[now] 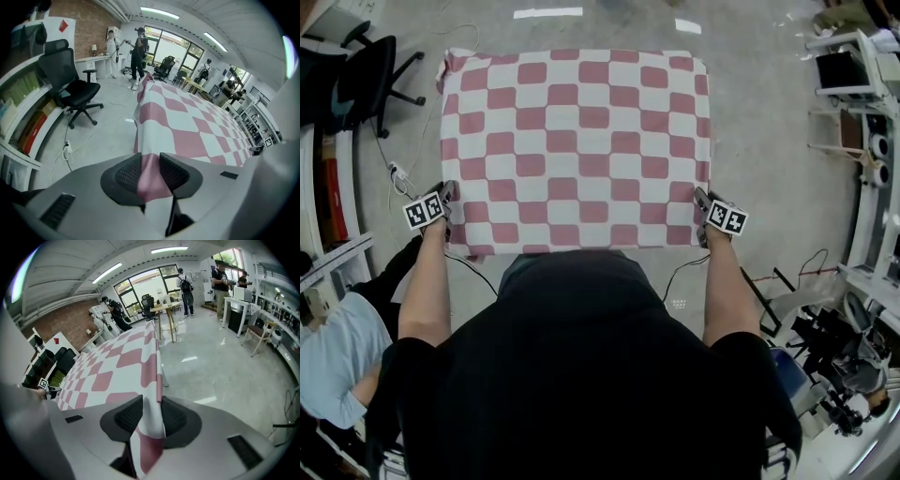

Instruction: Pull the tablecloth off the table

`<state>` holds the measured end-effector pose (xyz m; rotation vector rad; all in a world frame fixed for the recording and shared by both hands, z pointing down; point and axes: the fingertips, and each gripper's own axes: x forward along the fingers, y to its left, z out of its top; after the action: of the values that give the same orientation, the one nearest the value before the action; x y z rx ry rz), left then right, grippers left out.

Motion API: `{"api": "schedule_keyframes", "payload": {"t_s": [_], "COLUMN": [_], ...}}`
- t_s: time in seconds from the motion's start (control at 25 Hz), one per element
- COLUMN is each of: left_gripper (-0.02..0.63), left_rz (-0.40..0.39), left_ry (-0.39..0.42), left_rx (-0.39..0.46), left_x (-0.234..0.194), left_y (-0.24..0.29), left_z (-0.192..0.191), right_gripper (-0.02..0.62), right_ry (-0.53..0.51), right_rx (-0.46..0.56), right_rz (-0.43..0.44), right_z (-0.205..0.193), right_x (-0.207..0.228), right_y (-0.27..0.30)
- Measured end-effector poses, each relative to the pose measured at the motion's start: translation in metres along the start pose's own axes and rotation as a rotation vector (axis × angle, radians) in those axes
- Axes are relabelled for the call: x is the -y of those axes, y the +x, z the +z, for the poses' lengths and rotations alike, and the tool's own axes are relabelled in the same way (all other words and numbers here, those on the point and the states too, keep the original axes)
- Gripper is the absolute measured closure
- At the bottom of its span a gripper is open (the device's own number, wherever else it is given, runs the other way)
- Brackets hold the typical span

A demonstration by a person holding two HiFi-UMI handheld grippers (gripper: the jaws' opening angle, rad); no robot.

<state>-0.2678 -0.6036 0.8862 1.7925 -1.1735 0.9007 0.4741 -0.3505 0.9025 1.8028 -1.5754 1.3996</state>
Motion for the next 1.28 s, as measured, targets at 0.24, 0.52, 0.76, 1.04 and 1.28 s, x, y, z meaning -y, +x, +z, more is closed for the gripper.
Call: {"api": "schedule_keyframes", "payload": {"t_s": [0.24,0.52,0.76,1.04,1.28], "left_gripper": [0.583,0.584,0.584,0.584,0.584], "left_rz": [0.002,-0.018,-0.062,-0.073,-0.103], "left_ry": [0.023,0.042,0.077,0.122,0.139], "left_rx": [-0.01,-0.022,-0.066,-0.108,-0.112], "left_x": [0.008,0.012,0.022,0.025,0.019], "left_y": [-0.003,-0.009,-0.014,-0.027,-0.043], "left_z": [-0.01,-0.016,-0.022,-0.03,-0.074], "right_gripper": [0.516,0.571,0.571,0.571,0.571], "right_ry": [-0.087,-0.145,-0.136,-0.121,-0.099], "right_rx": [-0.002,-0.006,-0.015,-0.057,-0.065], "right_rz": [-0.098,-0.104,-0.091,-0.102,-0.127], "right_z": [-0.001,-0.001,-0.001,-0.014,-0.071], "right_x": [0.002,-0.017,-0.02,-0.022,-0.023], "right_y": [-0.008,-0.015,-0.024,-0.038,-0.055]}}
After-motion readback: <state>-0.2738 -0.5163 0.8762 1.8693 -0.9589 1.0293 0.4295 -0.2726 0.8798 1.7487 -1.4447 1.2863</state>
